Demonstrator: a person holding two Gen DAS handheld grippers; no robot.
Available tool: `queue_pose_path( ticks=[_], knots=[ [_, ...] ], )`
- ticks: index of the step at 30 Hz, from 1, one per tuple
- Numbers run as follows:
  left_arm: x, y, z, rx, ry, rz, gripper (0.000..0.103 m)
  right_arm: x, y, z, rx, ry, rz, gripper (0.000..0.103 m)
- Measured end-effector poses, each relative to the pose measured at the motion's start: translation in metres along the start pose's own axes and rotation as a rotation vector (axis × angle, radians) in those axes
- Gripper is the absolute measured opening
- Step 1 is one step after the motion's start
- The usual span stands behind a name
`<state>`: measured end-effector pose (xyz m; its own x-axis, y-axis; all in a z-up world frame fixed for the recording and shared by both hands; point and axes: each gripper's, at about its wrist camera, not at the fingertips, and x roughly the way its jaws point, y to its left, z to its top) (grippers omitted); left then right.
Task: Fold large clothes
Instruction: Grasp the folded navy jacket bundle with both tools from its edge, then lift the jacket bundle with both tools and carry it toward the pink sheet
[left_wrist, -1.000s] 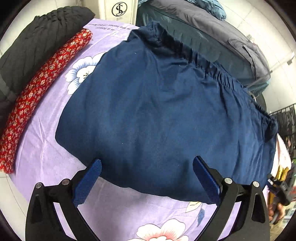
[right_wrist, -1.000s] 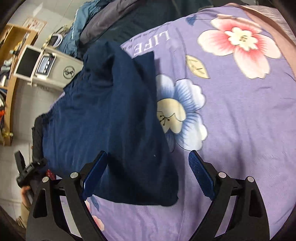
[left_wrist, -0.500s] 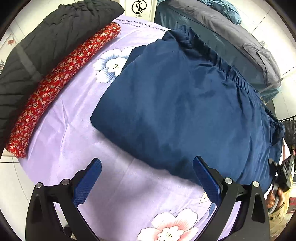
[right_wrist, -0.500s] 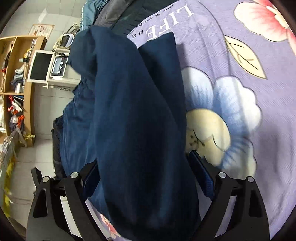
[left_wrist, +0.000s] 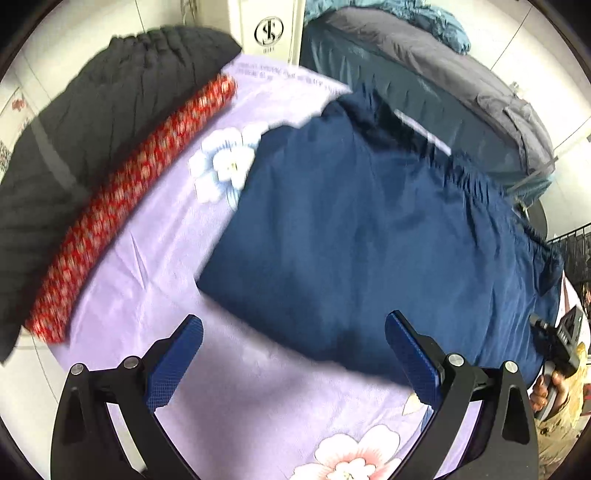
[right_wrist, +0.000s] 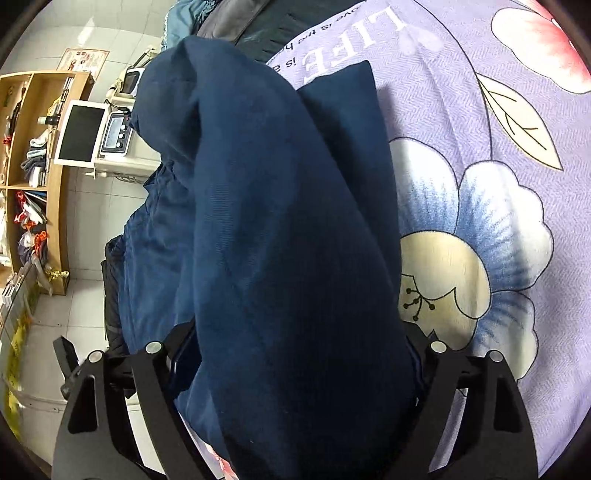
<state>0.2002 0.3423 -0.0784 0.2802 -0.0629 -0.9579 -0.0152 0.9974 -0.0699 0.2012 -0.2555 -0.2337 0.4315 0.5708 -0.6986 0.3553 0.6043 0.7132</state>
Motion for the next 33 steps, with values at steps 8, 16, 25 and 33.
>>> queue_pose_path(
  ticks=[8,16,25,33],
  knots=[
    [0.027,0.005,0.045,0.071,0.013,0.076,0.097,0.0,-0.002,0.001,0.013,0.004,-0.05,0.082],
    [0.095,0.003,0.068,0.087,0.122,-0.001,0.098,-0.002,-0.001,0.001,0.043,0.015,-0.077,0.082],
    [0.137,0.058,0.081,-0.09,0.199,-0.287,0.098,0.001,0.01,-0.004,0.04,0.038,-0.119,0.082],
    [0.166,0.062,0.085,-0.139,0.261,-0.385,0.098,0.003,0.028,-0.006,0.009,0.055,-0.169,0.078]
  ],
)
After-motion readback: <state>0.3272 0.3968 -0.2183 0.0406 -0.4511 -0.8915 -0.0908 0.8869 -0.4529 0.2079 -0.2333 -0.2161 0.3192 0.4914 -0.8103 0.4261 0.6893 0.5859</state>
